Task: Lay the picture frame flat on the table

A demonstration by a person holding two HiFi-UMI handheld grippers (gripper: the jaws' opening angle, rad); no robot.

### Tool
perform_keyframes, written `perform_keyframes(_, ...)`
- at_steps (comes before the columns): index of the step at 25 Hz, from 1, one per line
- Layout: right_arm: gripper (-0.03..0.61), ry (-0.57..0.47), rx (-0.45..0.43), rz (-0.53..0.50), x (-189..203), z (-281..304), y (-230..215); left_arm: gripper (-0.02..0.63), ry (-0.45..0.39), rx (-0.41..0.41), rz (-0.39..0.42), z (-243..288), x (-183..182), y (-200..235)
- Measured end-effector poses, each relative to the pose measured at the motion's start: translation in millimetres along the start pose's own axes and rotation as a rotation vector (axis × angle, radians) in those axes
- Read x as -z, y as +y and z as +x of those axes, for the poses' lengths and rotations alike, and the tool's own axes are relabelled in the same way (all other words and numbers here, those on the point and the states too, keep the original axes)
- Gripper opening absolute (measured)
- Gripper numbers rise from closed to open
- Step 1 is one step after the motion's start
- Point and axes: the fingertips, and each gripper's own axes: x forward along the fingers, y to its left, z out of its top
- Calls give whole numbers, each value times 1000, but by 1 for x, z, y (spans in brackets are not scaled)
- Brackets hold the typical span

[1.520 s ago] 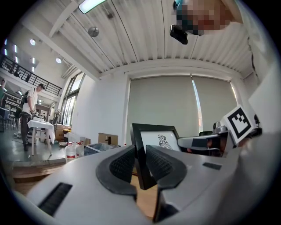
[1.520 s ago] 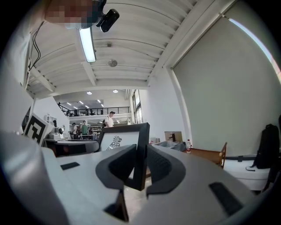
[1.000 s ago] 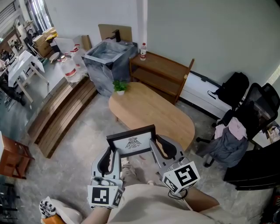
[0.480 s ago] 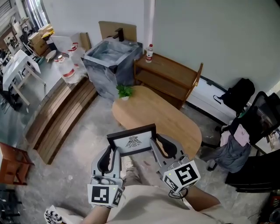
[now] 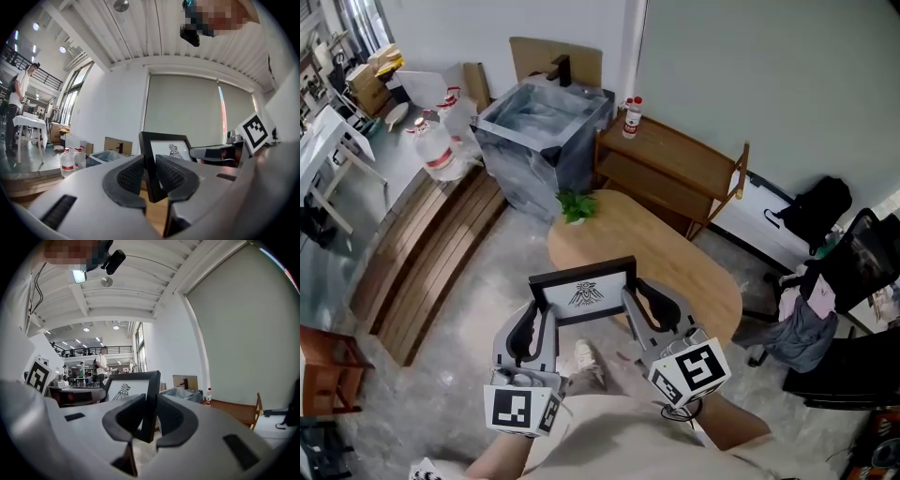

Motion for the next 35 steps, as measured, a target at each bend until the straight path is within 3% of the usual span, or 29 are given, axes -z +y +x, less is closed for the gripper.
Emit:
perform_keyframes(13,57,22,51,32,-8,89,-15,74,34,41,-9,65,-9,70)
perform_keyframes(24,58,81,15,72,10,119,-51,74,92,1,-29,108,8,75)
perform_keyframes(35,57,188,-1,119,52,154,-92,74,175,-26,-84,156,55,83)
